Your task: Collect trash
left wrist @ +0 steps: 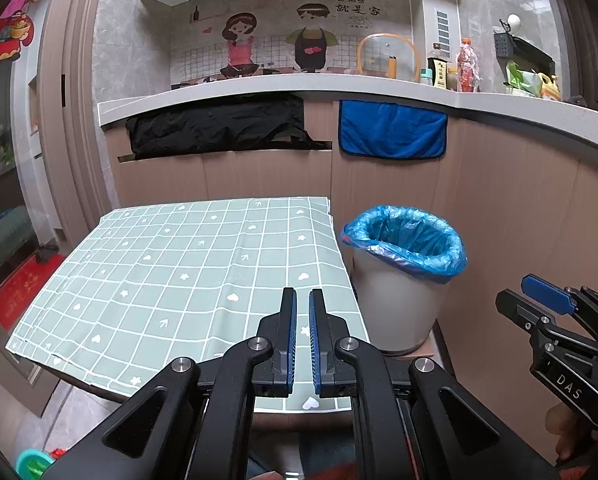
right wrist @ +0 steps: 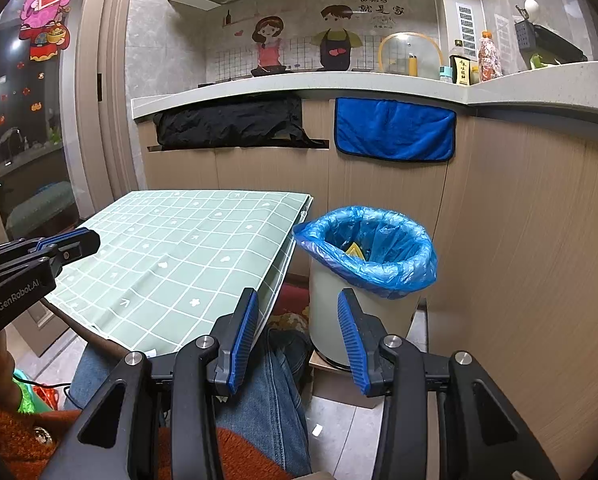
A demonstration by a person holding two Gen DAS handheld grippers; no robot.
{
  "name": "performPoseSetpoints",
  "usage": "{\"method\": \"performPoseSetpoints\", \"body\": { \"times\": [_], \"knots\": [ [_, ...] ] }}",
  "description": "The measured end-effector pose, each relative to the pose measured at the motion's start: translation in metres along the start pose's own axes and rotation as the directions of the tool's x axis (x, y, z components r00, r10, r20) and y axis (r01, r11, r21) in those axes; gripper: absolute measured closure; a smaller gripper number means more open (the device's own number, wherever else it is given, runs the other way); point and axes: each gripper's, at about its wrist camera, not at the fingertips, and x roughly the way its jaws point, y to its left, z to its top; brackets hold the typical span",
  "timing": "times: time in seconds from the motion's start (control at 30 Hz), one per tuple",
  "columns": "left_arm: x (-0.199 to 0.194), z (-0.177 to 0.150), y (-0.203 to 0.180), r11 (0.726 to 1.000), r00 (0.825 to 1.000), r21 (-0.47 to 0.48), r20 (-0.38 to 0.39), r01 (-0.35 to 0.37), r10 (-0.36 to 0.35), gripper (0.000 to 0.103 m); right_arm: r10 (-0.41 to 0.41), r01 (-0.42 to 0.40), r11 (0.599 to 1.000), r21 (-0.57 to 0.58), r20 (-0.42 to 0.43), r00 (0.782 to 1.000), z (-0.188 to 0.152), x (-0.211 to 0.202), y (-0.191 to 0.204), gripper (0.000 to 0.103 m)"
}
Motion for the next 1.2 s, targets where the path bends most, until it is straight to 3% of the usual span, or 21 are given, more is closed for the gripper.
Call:
{"method": "performPoseSetpoints", "body": {
  "times": [1.2],
  "knots": [
    [-0.0018, 0.0002, -0.0061, 1.0, 1.0, 0.005, 0.001, 0.022, -0.022, 0.096, -0.012, 0.012, 1.0, 0.004, 0.016, 1.0, -0.0003, -0.0061, 0.0028, 0.064]
  ]
}}
